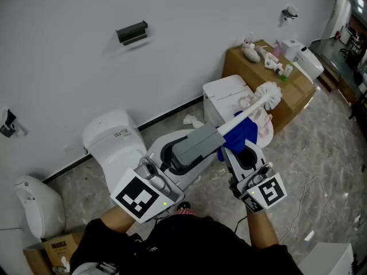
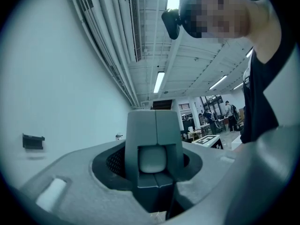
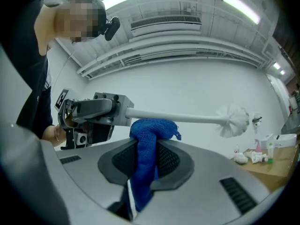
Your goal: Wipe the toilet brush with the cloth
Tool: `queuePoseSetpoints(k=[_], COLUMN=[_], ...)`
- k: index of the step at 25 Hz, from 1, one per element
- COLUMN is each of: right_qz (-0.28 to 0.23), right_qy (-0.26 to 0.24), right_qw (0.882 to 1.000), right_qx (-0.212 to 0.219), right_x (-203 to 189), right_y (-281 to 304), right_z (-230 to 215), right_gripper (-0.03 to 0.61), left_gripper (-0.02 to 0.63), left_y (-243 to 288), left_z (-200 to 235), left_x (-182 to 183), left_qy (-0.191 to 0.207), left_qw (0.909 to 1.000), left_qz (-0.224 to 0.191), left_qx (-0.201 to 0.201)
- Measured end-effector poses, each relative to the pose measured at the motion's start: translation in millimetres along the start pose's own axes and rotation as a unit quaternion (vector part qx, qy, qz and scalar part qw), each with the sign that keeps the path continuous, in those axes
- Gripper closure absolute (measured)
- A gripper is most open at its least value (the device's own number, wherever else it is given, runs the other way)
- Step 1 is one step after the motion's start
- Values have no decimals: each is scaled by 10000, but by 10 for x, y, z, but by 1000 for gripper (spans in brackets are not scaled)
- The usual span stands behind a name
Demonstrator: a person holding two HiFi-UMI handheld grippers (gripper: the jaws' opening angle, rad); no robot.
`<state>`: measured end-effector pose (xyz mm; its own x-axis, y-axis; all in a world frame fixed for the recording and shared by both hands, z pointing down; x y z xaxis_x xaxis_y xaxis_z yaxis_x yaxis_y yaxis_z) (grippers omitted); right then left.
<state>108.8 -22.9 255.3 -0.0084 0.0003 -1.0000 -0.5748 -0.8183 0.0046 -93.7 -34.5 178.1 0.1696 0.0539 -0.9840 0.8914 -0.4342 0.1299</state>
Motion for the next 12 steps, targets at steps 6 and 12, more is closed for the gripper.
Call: queuePoseSetpoints(k=[6,12], right_qz=[-283,-364], right_qy=[32,87], right_qw=[9990,9987], right_qx=[353,349], right_x=[100,134], right_y=[94,123], right_z=[125,129], right_gripper=[500,500], left_gripper=[431,431], left_y=[4,-11], left_z=[-11,-25], left_x=[-5,-1], left_qy=[-114,-102], left_qw=[9999,9998], left_qz=[-28,-89], left_qx=[-57,-133])
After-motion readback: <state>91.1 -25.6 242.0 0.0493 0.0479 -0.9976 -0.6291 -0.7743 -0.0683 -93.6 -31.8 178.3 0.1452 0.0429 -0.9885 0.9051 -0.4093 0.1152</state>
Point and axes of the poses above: the fingertips, and each gripper's own axes: y forward along the fingers, z to its left, x out of its top, the point moved 10 cm from there along -y, backward along the fingers, and after that the axes turned 12 degrees about z, right-handed, at the moved point
